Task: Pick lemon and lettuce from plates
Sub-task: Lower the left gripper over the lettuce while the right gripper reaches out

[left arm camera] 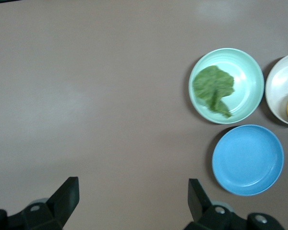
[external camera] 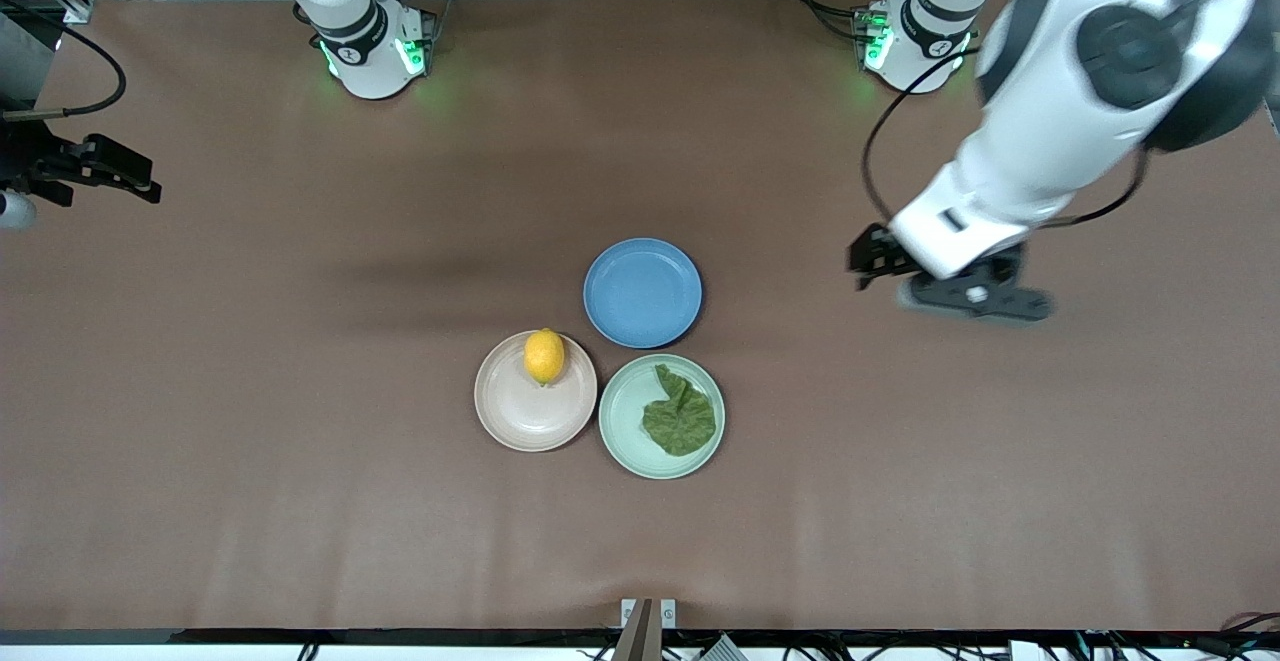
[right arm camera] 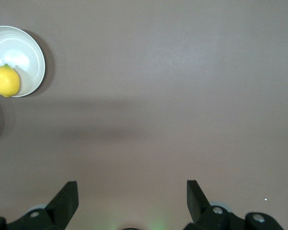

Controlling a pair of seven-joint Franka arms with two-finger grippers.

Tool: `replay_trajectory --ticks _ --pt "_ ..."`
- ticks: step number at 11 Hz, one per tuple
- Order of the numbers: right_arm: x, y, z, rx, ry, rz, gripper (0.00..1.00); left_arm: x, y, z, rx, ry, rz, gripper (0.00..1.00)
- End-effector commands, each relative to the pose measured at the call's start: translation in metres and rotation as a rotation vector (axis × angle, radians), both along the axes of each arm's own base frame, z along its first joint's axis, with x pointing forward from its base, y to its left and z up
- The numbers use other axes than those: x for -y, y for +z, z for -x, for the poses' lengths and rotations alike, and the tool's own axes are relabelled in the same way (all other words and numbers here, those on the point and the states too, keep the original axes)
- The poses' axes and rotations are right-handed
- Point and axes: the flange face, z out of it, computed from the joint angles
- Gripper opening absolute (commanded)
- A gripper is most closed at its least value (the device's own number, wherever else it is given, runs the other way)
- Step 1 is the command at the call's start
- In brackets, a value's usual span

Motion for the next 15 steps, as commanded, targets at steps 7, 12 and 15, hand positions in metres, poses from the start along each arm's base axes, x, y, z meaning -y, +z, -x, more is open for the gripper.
replay_trajectory --ticks 7,12,15 --pt "-0.047 -0.009 -0.008 -0.009 0.064 0.004 1.00 0.151 -0.154 -0.017 0.141 -0.169 0.143 1.00" --pt "-0.123 -0.057 -0.044 -0.035 0.086 -0.089 1.00 0.177 -0.248 -0.024 0.238 -0.251 0.198 1.00" --pt "-0.174 -0.094 -0.058 -0.035 0.036 -0.071 1.00 0.177 -0.286 -0.027 0.277 -0.297 0.208 1.00"
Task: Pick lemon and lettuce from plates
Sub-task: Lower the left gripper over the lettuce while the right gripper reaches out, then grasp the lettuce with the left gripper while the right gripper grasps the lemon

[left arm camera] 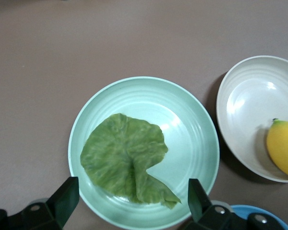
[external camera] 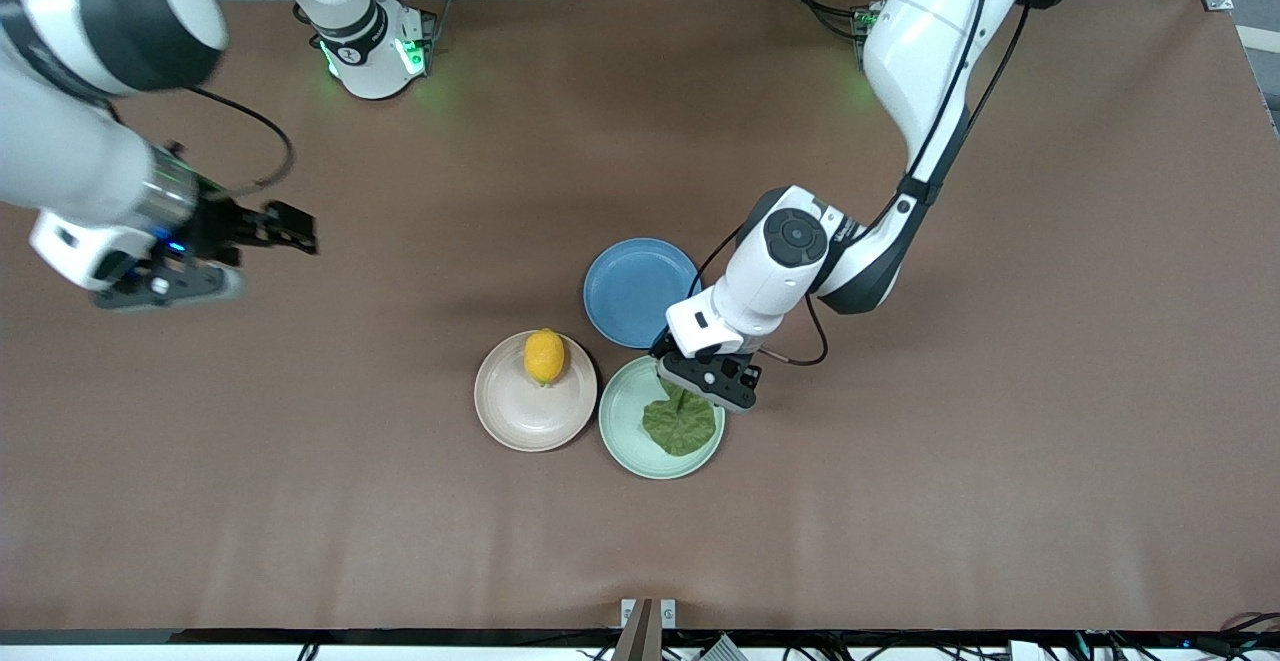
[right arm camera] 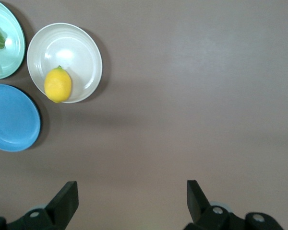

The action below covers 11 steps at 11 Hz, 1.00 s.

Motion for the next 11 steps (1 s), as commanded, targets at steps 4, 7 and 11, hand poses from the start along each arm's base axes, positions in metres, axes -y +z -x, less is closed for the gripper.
replay_trajectory --ticks 4,7,11 --pt "-0.086 -0.070 -0.029 0.027 0.002 0.007 1.00 0.014 -0.062 0.002 0.073 -0.056 0.018 1.00" --pt "-0.118 -0.121 -0.041 0.040 -0.038 0.014 1.00 0.019 -0.083 0.007 0.069 -0.064 0.011 1.00" --pt "-0.165 -0.192 -0.049 0.076 -0.054 -0.032 1.00 0.018 -0.093 0.009 0.072 -0.085 -0.010 0.86"
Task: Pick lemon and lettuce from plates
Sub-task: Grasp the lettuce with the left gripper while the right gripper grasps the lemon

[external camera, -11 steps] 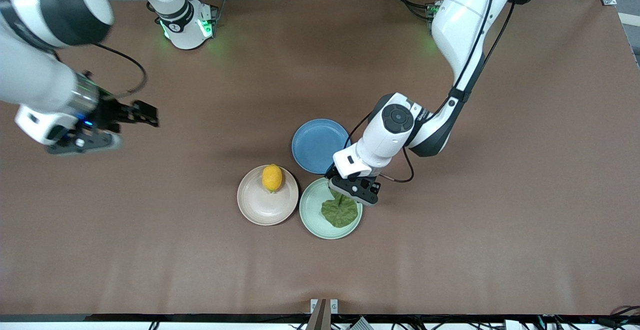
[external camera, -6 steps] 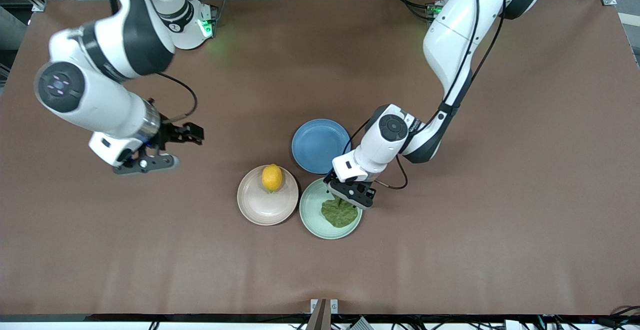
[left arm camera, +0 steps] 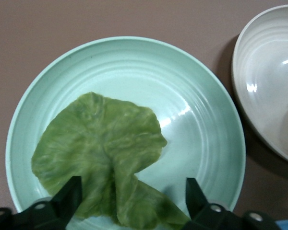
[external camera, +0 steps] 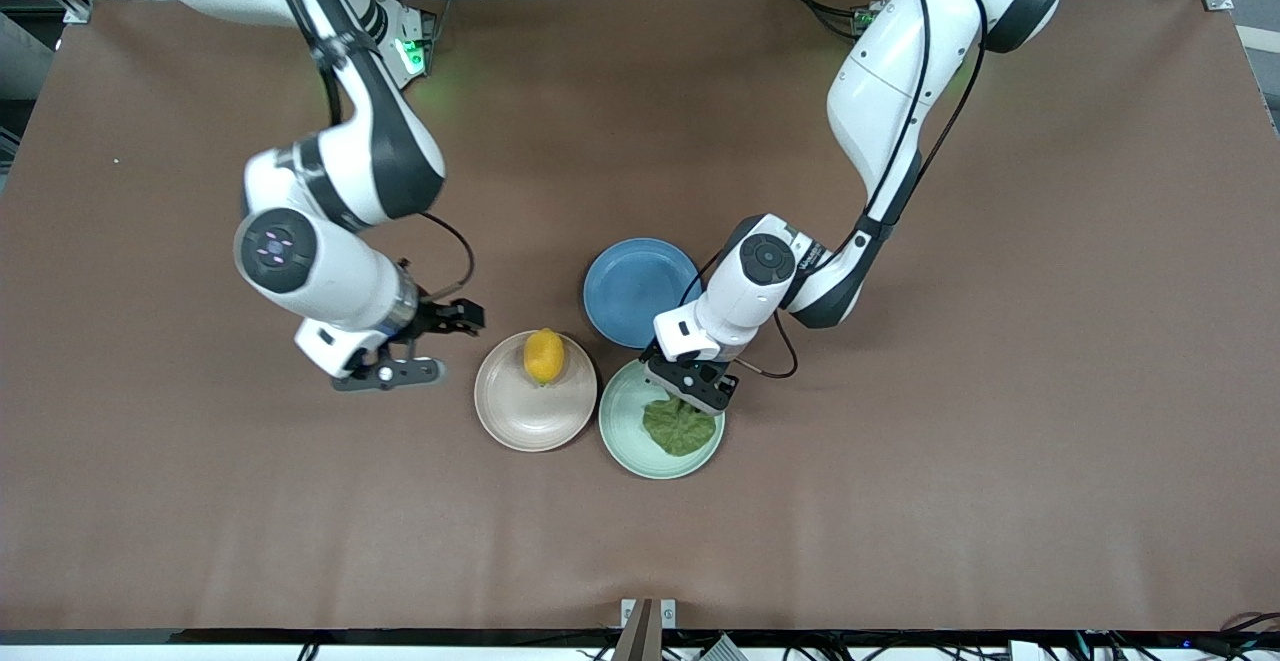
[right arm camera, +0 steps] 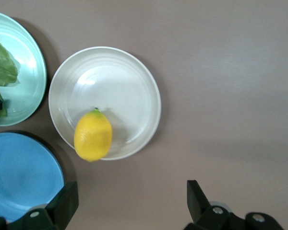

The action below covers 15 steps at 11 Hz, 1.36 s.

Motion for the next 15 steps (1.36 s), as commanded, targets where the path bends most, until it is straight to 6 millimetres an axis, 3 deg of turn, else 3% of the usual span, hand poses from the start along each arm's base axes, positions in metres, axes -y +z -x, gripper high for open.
replay_trajectory --ticks 1,3,6,10,15 --pt "-0.038 -0.045 -0.005 0.036 -0.057 -0.012 1.00 0.001 -0.004 -0.006 0.036 -0.026 -0.016 0.77" --pt "-0.059 -0.071 -0.002 0.059 -0.088 -0.010 1.00 0.001 -0.004 -0.005 0.050 -0.050 -0.034 0.62" --pt "-0.073 -0.104 0.004 0.048 -0.142 0.006 1.00 -0.001 -0.010 -0.003 0.056 -0.074 -0.060 0.34" --pt "-0.083 -0.129 0.007 0.062 -0.146 0.011 1.00 -0.013 -0.010 -0.011 0.085 -0.137 -0.092 0.28" --pt "-0.095 -0.163 0.011 0.082 -0.131 0.012 1.00 -0.033 -0.012 -0.021 0.116 -0.215 -0.146 0.00"
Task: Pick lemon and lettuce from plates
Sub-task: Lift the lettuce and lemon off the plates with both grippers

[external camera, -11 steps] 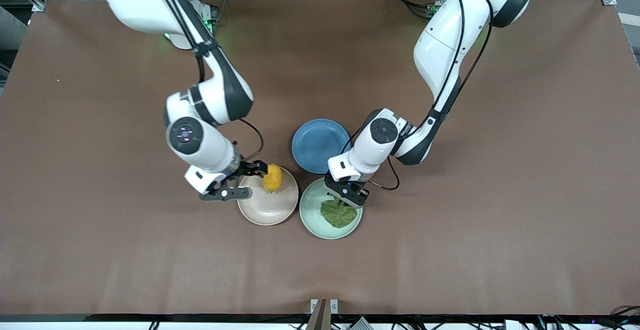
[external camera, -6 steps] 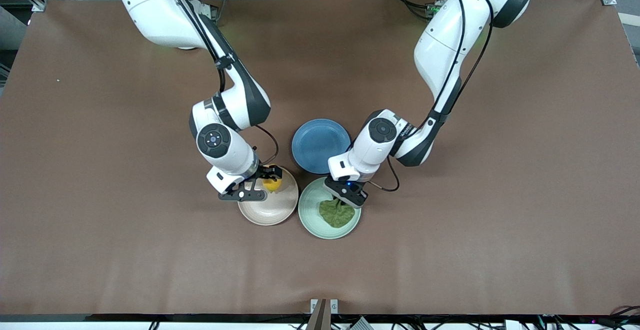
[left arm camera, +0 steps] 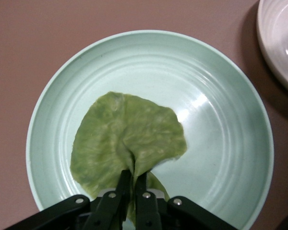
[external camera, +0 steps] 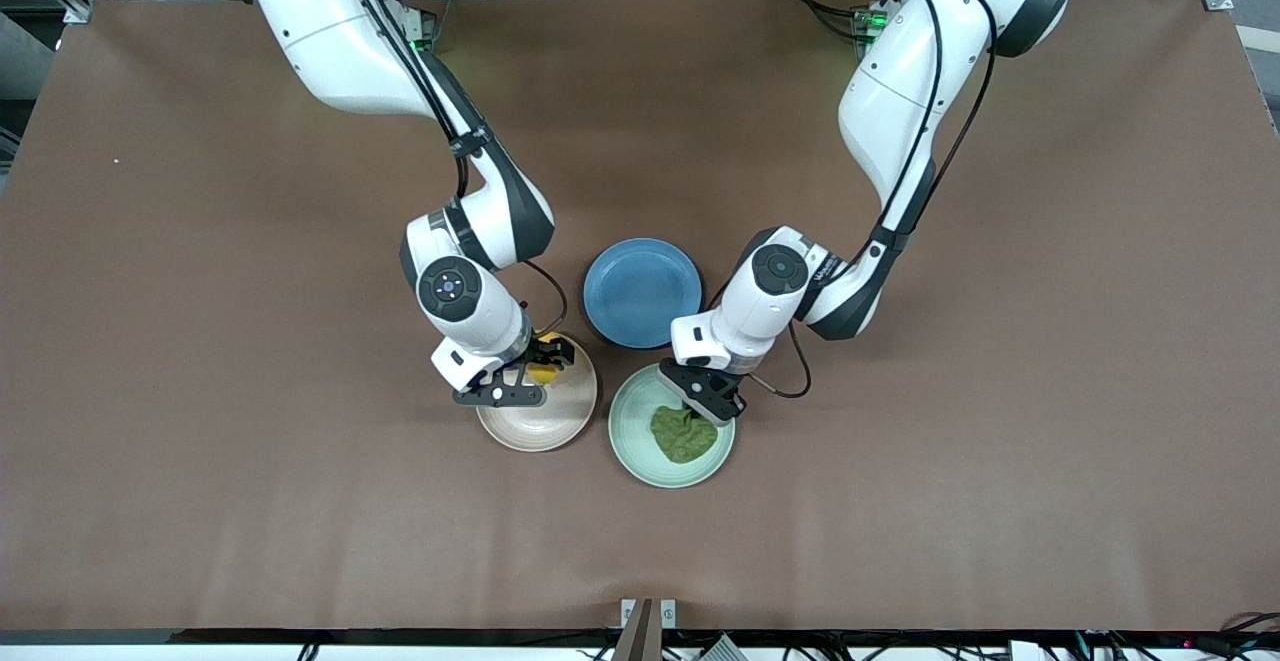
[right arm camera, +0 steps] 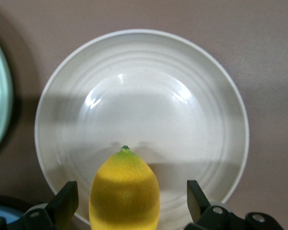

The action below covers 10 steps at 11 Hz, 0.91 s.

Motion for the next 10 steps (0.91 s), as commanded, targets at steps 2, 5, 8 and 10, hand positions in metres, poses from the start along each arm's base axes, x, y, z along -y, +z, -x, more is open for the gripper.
replay_trajectory --ticks 2,5,8,10 --pt "-0.012 -0.018 0.004 0.002 -0.005 0.008 1.00 -0.007 -0.003 -0.004 0.018 -0.029 -0.031 0.00" --pt "-0.013 -0.029 0.012 -0.005 0.003 0.017 1.00 -0.002 0.010 -0.002 -0.018 -0.023 -0.046 0.00" --pt "-0.010 -0.042 0.014 -0.001 0.003 0.021 1.00 -0.005 0.045 -0.003 -0.104 0.054 -0.067 0.00" --pt "-0.011 -0.047 0.014 0.004 0.002 0.019 1.00 -0.011 0.076 -0.003 -0.163 0.071 -0.102 0.00"
